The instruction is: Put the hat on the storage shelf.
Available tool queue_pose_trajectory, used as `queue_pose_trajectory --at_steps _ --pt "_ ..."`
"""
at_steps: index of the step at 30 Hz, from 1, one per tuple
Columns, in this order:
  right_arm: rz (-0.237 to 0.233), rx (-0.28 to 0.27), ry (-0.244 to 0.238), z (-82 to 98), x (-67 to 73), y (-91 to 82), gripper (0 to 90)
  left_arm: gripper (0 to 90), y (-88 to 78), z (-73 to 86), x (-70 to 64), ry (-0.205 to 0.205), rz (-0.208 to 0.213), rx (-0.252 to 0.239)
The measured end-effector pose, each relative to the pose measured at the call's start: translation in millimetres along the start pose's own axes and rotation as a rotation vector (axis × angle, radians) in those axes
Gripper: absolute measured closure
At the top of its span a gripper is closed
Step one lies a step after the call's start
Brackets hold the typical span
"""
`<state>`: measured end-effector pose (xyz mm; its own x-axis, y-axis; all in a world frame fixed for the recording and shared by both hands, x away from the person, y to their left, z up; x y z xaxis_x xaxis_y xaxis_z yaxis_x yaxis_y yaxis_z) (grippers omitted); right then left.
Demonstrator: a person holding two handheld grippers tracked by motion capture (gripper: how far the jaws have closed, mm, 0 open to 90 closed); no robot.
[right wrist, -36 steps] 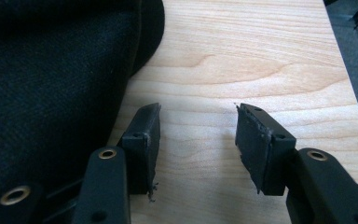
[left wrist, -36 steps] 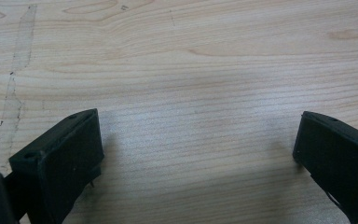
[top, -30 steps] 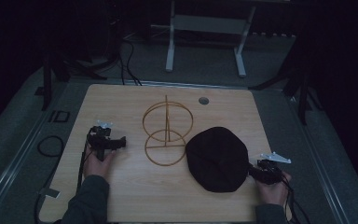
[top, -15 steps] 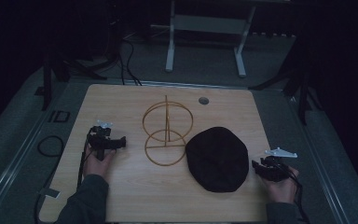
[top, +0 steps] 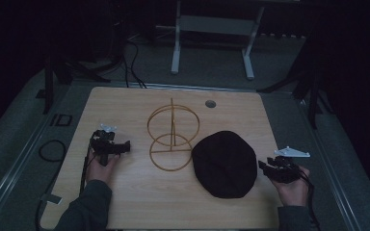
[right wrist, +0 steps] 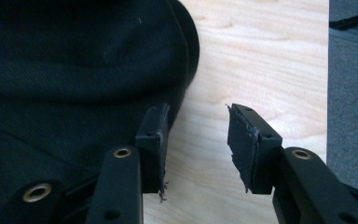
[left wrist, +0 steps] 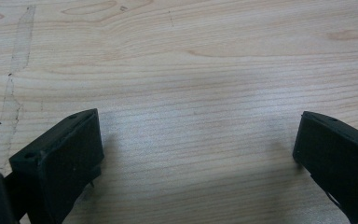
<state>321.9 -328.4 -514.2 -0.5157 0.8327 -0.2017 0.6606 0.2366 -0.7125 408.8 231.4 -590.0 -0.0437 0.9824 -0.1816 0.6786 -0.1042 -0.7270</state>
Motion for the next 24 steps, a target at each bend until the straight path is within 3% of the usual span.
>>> queue_pose_trajectory --at_steps 5,12,24 --pt "-0.011 -0.005 -0.011 -8.7 -1.3 -2.8 57.5 1.0 -0.1 0.0 -0.1 0.001 0.0 0.001" --pt "-0.033 0.003 -0.077 -28.9 1.6 -0.9 57.3 1.0 0.1 0.0 -0.6 -0.001 0.0 0.0" --pt "-0.049 0.013 -0.145 -54.6 7.7 4.4 56.0 1.1 0.3 0.0 -1.0 -0.005 -0.002 -0.001"
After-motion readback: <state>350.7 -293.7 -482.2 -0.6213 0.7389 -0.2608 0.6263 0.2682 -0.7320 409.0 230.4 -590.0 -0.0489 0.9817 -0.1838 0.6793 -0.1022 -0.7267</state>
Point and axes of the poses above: each handheld gripper's, and its own axes: y roughly forward along the jaws, z roughly out of its underside, x roughly to its left, the point moved 3 cm from there along y, roughly forward along the jaws, and after that the axes turned 15 degrees about -y, right-handed, at the moved point
